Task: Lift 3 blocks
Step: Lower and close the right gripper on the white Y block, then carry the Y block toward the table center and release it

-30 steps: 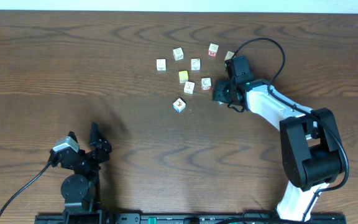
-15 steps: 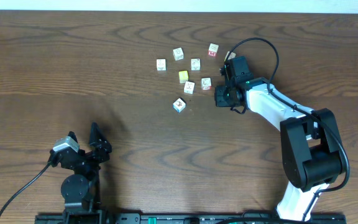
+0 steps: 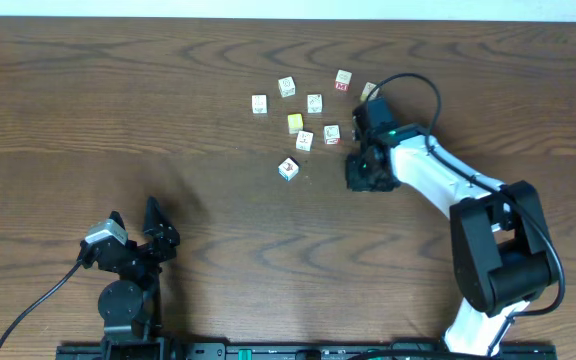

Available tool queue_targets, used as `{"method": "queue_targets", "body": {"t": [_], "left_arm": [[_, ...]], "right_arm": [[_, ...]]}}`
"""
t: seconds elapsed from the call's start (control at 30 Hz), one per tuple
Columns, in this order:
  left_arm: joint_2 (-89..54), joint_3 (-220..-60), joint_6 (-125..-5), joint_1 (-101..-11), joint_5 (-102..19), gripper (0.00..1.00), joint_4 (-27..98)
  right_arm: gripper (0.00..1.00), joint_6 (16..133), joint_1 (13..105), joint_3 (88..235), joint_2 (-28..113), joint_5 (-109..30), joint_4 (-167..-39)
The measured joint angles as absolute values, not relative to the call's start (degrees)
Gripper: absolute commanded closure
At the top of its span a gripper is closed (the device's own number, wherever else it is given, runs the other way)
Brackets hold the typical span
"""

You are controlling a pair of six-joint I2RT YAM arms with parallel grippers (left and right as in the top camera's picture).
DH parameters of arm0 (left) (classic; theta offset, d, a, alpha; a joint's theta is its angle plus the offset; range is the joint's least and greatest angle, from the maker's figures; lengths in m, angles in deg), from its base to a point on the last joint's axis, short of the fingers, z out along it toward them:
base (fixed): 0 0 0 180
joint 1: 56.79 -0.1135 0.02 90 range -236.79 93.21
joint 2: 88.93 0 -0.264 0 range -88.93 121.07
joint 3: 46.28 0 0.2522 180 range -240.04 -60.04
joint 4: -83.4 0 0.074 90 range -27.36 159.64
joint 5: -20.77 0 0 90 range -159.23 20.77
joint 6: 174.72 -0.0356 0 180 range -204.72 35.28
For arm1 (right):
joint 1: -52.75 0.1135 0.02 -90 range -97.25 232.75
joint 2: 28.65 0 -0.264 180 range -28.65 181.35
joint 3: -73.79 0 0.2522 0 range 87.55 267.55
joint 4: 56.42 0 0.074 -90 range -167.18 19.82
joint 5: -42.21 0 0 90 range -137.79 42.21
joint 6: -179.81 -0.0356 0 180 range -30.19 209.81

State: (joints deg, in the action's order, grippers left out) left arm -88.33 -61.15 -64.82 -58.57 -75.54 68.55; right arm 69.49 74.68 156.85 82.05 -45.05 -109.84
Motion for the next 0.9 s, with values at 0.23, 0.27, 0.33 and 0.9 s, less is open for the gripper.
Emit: {"method": "queue_targets", "body": {"t": [0.23, 0.27, 0.33, 0.9], "left_arm": [[-88.3, -61.1, -64.8, -58.6, -75.5, 0.25, 68.6], [-88.3, -61.1, -64.8, -58.6, -75.5, 0.25, 68.6], [-88.3, -61.1, -64.8, -58.6, -75.5, 0.25, 68.6], [-88.3, -61.1, -64.8, -58.6, -75.5, 0.25, 68.6]], "right_arm": [[0.99, 67.2, 81.2, 156.8, 81.9, -47.0, -111.2], [0.99, 66.7, 81.7, 156.8, 81.9, -47.4, -111.2], [0.99, 65.6, 82.6, 156.8, 81.9, -47.8, -111.2], [0.72, 56.8, 86.9, 156.5, 81.5, -47.0, -114.6]]}}
